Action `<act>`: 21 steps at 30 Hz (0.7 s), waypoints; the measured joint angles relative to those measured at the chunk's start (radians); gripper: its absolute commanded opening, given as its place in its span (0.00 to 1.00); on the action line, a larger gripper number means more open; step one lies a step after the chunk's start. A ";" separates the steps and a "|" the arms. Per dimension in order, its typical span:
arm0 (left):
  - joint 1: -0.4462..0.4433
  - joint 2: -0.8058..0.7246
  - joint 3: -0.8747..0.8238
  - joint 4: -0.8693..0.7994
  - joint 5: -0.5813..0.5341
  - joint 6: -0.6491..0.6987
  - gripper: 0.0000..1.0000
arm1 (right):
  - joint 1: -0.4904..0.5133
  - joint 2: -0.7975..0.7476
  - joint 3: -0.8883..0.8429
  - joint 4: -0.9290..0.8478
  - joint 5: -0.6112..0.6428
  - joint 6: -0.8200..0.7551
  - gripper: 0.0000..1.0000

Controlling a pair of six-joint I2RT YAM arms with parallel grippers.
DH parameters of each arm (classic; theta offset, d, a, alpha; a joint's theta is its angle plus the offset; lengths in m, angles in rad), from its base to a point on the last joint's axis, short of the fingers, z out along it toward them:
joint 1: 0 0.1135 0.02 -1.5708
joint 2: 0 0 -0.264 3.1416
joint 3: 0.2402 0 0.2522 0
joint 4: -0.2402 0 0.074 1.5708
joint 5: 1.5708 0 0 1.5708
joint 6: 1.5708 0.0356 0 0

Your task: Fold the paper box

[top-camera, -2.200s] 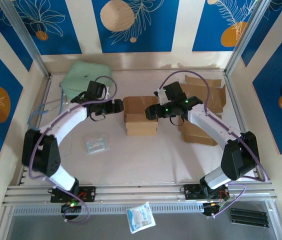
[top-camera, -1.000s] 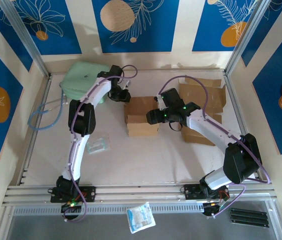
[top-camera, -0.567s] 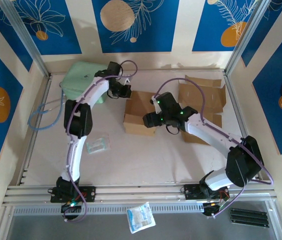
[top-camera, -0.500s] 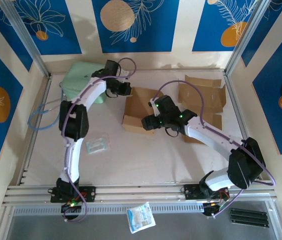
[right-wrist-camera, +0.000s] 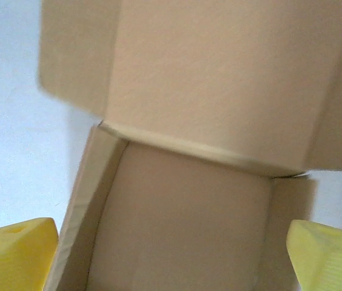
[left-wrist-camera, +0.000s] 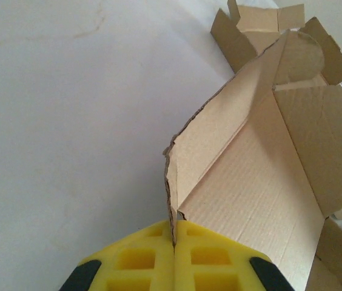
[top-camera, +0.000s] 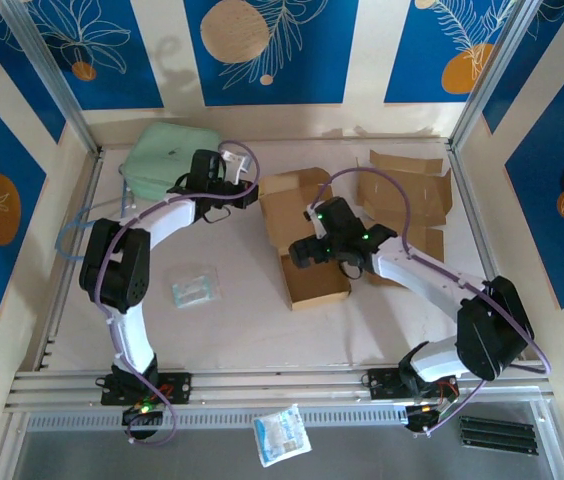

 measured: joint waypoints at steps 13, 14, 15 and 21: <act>-0.027 -0.043 -0.018 0.117 0.037 0.017 0.00 | -0.431 0.306 0.415 -0.114 -0.404 -0.135 0.77; -0.028 -0.043 -0.013 0.114 0.037 0.022 0.00 | -0.441 0.340 0.454 -0.131 -0.437 -0.140 0.75; -0.029 -0.043 -0.005 0.110 0.037 0.029 0.00 | -0.451 0.378 0.496 -0.149 -0.472 -0.150 0.71; -0.038 -0.043 0.050 0.070 0.038 0.110 0.00 | -0.460 0.480 0.595 -0.250 -0.521 -0.214 0.47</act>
